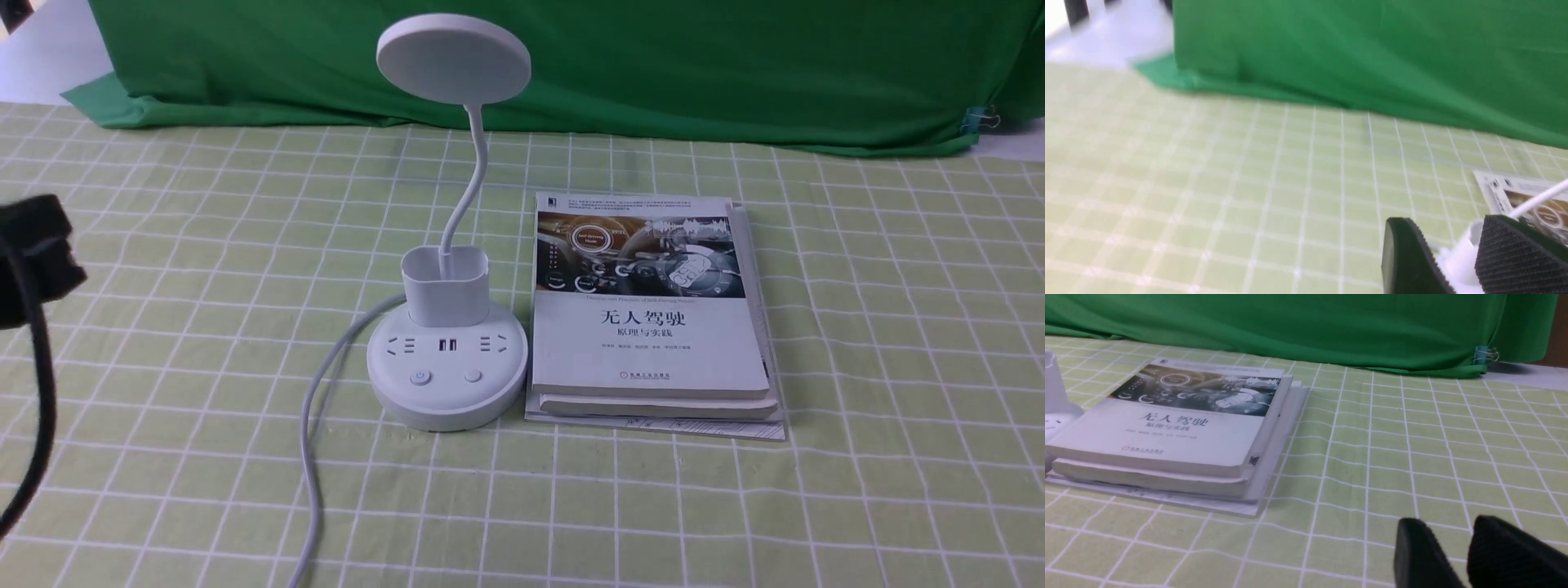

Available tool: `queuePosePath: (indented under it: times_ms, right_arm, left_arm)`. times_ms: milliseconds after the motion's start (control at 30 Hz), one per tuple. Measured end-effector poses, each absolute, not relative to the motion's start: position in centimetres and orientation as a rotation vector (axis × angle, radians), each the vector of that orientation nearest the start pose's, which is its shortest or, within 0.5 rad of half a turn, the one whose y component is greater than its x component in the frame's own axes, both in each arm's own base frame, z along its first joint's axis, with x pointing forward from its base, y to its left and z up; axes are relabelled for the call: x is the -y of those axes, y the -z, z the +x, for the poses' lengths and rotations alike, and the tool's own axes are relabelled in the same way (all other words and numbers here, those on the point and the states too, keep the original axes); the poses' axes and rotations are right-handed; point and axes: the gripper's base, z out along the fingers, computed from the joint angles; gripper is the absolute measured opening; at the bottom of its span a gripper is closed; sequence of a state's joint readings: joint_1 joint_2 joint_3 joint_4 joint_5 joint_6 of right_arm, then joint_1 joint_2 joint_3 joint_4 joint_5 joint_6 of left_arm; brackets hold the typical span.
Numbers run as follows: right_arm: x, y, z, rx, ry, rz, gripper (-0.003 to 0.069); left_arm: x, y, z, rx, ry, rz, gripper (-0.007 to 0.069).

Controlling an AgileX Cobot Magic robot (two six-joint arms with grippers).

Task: Turn on the table lamp on the green coffee tablecloth with your hand.
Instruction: 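Press the power button on the lamp base to turn the lamp on with the left gripper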

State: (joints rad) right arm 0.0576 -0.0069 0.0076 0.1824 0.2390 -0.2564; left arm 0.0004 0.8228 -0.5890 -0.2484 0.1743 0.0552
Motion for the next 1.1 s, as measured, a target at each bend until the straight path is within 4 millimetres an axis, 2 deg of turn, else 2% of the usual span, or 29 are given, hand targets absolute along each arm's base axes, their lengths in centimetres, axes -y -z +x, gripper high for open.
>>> queuePosePath:
  times_ms: [67,167,200,233,300,433,500,567,600,633,700,733,767,800,833,867,900,933,967,1100]
  right_arm:
    - [-0.7,-19.0,5.5,-1.713,-0.021,-0.149,0.0245]
    - [-0.7,-19.0,5.5,-1.713,-0.021,-0.149,0.0245]
    - [-0.7,-19.0,5.5,-1.713,-0.021,-0.149,0.0245]
    - [-0.7,-19.0,5.5,-1.713,-0.021,-0.149,0.0245]
    - [-0.7,-19.0,5.5,-1.713,-0.021,-0.149,0.0245]
    - [-0.7,-19.0,5.5,-1.713,-0.021,-0.149,0.0245]
    - [-0.7,-19.0,5.5,-1.713,-0.021,-0.149,0.0245]
    - [-0.7,-19.0,5.5,-1.713,-0.021,-0.149,0.0245]
    - [-0.7,-19.0,5.5,-1.713,-0.021,-0.149,0.0245]
    - [-0.7,-19.0,5.5,-1.713,-0.021,-0.149,0.0245]
    - [-0.7,-19.0,5.5,-1.713,-0.021,-0.149,0.0245]
    - [-0.7,-19.0,5.5,-1.713,-0.021,-0.149,0.0245]
    - [-0.7,-19.0,5.5,-1.713,-0.021,-0.149,0.0245]
    - [-0.7,-19.0,5.5,-1.713,-0.021,-0.149,0.0245]
    - [-0.7,-19.0,5.5,-1.713,-0.021,-0.149,0.0245]
    - [-0.7,-19.0,5.5,-1.713,-0.021,-0.149,0.0245]
    - [-0.7,-19.0,5.5,-1.713,-0.021,-0.149,0.0245]
    - [-0.7,-19.0,5.5,-1.713,-0.021,-0.149,0.0245]
    - [-0.7,-19.0,5.5,-1.713,-0.021,-0.149,0.0245]
    - [-0.7,-19.0,5.5,-1.713,-0.021,-0.149,0.0245]
  left_arm:
    - [0.6,-28.9,19.5,-2.028,0.238,-0.232,0.0237]
    - [1.1,-26.2,21.3,-2.246,0.297,-0.258,0.0237]
    - [1.5,-25.3,22.1,-2.352,0.314,-0.221,0.0237]
    - [1.5,-25.0,22.4,-2.377,0.317,-0.209,0.0237]
    - [2.3,-24.5,24.3,-2.511,0.374,-0.075,0.0237]
    - [3.9,-25.9,27.6,-2.5,0.483,0.166,0.0237]
    - [5.4,-26.3,28.8,-2.474,0.507,0.287,0.0237]
    - [7.8,-26.7,30.2,-2.452,0.513,0.425,0.0237]
    - [9.0,-26.5,30.6,-2.465,0.512,0.483,0.0237]
    - [9.3,-26.6,30.7,-2.462,0.51,0.496,0.0237]
    - [12.3,-25.5,31.5,-2.523,0.467,0.66,0.0224]
    - [13.5,-25.1,31.9,-2.544,0.455,0.73,0.0202]
    - [13.7,-25.2,32.0,-2.545,0.456,0.745,0.0197]
    - [14.9,-24.9,32.5,-2.564,0.463,0.815,0.0153]
    - [15.2,-24.7,32.6,-2.572,0.467,0.827,0.0138]
    - [16.1,-24.5,33.3,-2.584,0.484,0.864,0.0071]
    - [16.5,-24.4,33.8,-2.587,0.491,0.876,0.0039]
    - [16.6,-24.4,33.9,-2.589,0.493,0.88,0.0034]
    - [16.9,-24.3,34.8,-2.591,0.488,0.881,0.0012]
    - [17.2,-23.4,36.3,-2.6,0.431,0.888,0.0008]
